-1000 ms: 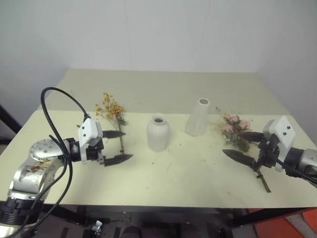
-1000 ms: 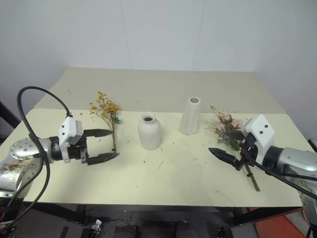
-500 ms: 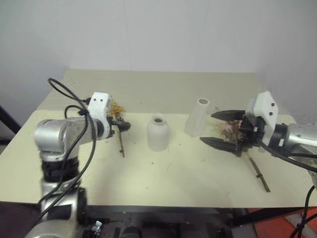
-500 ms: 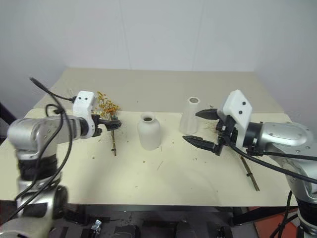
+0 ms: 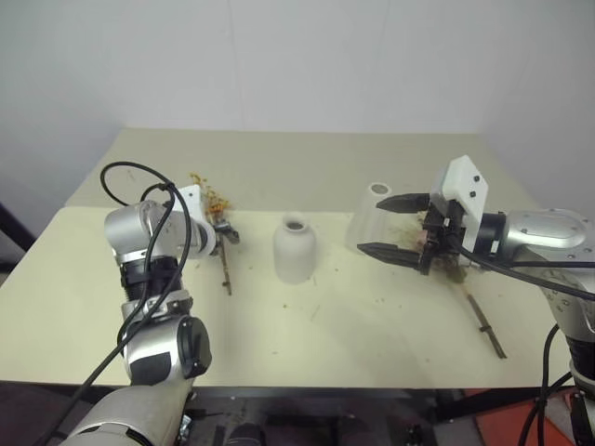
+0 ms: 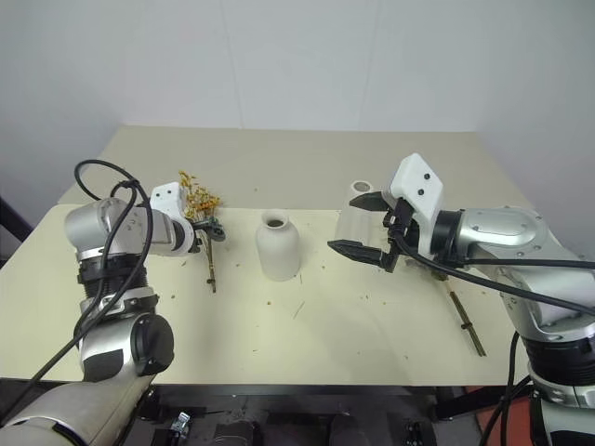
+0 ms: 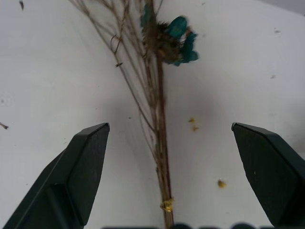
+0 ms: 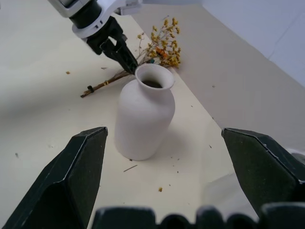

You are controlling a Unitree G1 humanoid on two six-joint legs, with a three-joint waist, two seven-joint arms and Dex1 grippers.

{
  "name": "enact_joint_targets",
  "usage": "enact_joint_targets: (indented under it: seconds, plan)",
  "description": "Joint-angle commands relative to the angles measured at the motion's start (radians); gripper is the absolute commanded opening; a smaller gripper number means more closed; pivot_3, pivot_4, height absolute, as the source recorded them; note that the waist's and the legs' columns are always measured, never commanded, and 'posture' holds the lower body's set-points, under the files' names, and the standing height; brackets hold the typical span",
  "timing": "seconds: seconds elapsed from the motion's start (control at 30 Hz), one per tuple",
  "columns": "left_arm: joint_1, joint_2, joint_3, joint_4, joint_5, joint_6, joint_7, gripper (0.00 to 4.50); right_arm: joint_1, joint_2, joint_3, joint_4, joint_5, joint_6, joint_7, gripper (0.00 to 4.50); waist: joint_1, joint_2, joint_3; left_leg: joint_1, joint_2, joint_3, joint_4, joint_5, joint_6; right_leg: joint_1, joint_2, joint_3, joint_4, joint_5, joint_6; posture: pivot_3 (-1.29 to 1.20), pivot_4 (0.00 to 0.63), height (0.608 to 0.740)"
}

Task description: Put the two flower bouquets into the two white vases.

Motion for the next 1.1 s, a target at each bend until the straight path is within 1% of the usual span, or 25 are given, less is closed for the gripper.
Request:
enact_joint_targets:
  seconds: [0.03, 0.1, 0.23, 0.33, 0.4, 0.5, 0.67, 0.73, 0.87, 0.97, 1.0, 1.07, 1.1]
  plan:
    - [-0.058, 0.003, 0.01, 0.119, 0.002, -0.123, 0.002, 4.5, -0.027, 0.015, -0.009, -0.006, -0.017, -0.033, 0.004, 4.48, 0.001, 0.0, 0.0, 0.0, 0.0, 0.0, 0.0, 0.0, 0.0, 0.0, 0.0, 0.0, 0.0, 0.001, -0.001, 0.0, 0.15, 0.74]
    - [-0.09, 0.001, 0.03, 0.207, -0.014, -0.176, -0.001, 4.5, -0.026, 0.021, -0.006, -0.012, -0.02, -0.029, 0.005, 4.48, 0.001, 0.0, 0.0, 0.0, 0.0, 0.0, 0.0, 0.0, 0.0, 0.0, 0.0, 0.0, 0.0, 0.001, -0.001, 0.0, 0.15, 0.74]
    - [-0.121, 0.001, 0.009, 0.309, -0.024, -0.23, -0.017, 4.5, -0.021, 0.018, -0.013, -0.033, -0.02, -0.015, 0.005, 4.48, 0.0, 0.0, 0.0, -0.001, 0.0, 0.0, 0.0, 0.0, 0.0, 0.0, 0.0, 0.0, 0.0, 0.001, -0.001, 0.0, 0.15, 0.74]
    - [-0.128, -0.001, 0.01, 0.346, -0.029, -0.254, -0.012, 3.92, -0.016, 0.011, -0.017, -0.046, -0.02, -0.008, 0.002, 4.5, -0.002, 0.0, 0.0, 0.0, 0.0, 0.0, 0.0, 0.0, 0.0, 0.0, 0.0, 0.0, 0.0, 0.001, 0.0, 0.0, 0.15, 0.74]
    - [-0.134, -0.004, 0.018, 0.372, -0.021, -0.281, 0.025, 3.3, -0.014, 0.006, -0.017, -0.054, -0.022, -0.002, -0.001, 4.5, -0.002, 0.0, 0.0, 0.0, 0.0, 0.0, 0.0, 0.0, 0.0, 0.0, 0.0, 0.0, 0.0, 0.0, 0.0, 0.0, 0.15, 0.74]
    - [-0.151, 0.001, 0.031, 0.418, -0.032, -0.305, 0.036, 2.29, -0.008, 0.005, -0.021, -0.066, -0.019, 0.008, -0.009, 4.5, -0.002, 0.0, 0.0, 0.0, 0.0, 0.0, 0.0, 0.0, 0.0, 0.0, 0.0, 0.0, 0.0, -0.002, 0.004, 0.0, 0.15, 0.74]
    - [-0.163, 0.009, 0.041, 0.479, -0.039, -0.341, 0.05, 0.61, -0.004, 0.01, -0.022, -0.072, -0.021, 0.016, -0.017, 4.5, -0.001, 0.0, 0.0, 0.0, -0.001, 0.0, 0.0, 0.0, 0.0, 0.0, -0.001, 0.0, 0.0, -0.001, 0.004, 0.0, 0.15, 0.74]
    - [-0.165, 0.011, 0.045, 0.494, -0.041, -0.354, 0.057, 0.02, -0.005, 0.012, -0.021, -0.071, -0.02, 0.016, -0.019, 4.5, -0.001, 0.0, 0.0, 0.0, -0.001, 0.0, 0.0, 0.0, 0.0, 0.0, -0.001, 0.0, 0.0, -0.001, 0.004, 0.0, 0.15, 0.74]
    - [-0.163, 0.01, 0.038, 0.507, -0.045, -0.376, 0.064, 0.02, -0.003, 0.018, -0.02, -0.068, -0.021, 0.014, -0.023, 4.5, -0.002, 0.0, 0.0, 0.0, -0.001, 0.0, 0.0, 0.0, 0.0, 0.0, -0.001, 0.0, 0.0, -0.001, 0.004, 0.0, 0.15, 0.74]
    - [-0.148, 0.0, 0.026, 0.472, -0.043, -0.426, 0.08, 0.02, 0.005, 0.02, -0.023, -0.071, -0.018, 0.015, -0.029, 4.5, -0.001, 0.0, 0.0, 0.0, -0.001, 0.0, 0.0, 0.0, 0.0, 0.0, -0.001, 0.0, 0.0, -0.001, 0.003, 0.0, 0.15, 0.74]
    - [-0.14, -0.005, 0.026, 0.44, -0.047, -0.461, 0.082, 0.02, 0.009, 0.019, -0.026, -0.074, -0.015, 0.015, -0.03, 4.5, -0.001, 0.0, 0.0, 0.0, -0.001, 0.0, 0.0, 0.0, 0.0, 0.0, -0.001, 0.0, 0.0, -0.001, 0.003, 0.0, 0.15, 0.74]
    - [-0.088, -0.04, 0.016, 0.316, -0.045, -0.638, 0.083, 0.02, 0.015, 0.018, -0.032, -0.076, -0.012, 0.016, -0.034, 4.5, -0.001, 0.0, 0.0, 0.0, 0.0, 0.0, 0.0, 0.0, 0.0, 0.0, -0.001, 0.0, 0.0, 0.0, 0.003, 0.0, 0.15, 0.74]
    - [-0.06, -0.058, -0.001, 0.251, -0.036, -0.725, 0.085, 0.02, 0.019, 0.018, -0.035, -0.078, -0.01, 0.016, -0.035, 4.5, -0.001, 0.0, 0.0, 0.0, 0.0, 0.0, -0.001, 0.0, -0.001, 0.0, -0.001, 0.0, 0.0, 0.002, -0.001, 0.0, 0.15, 0.74]
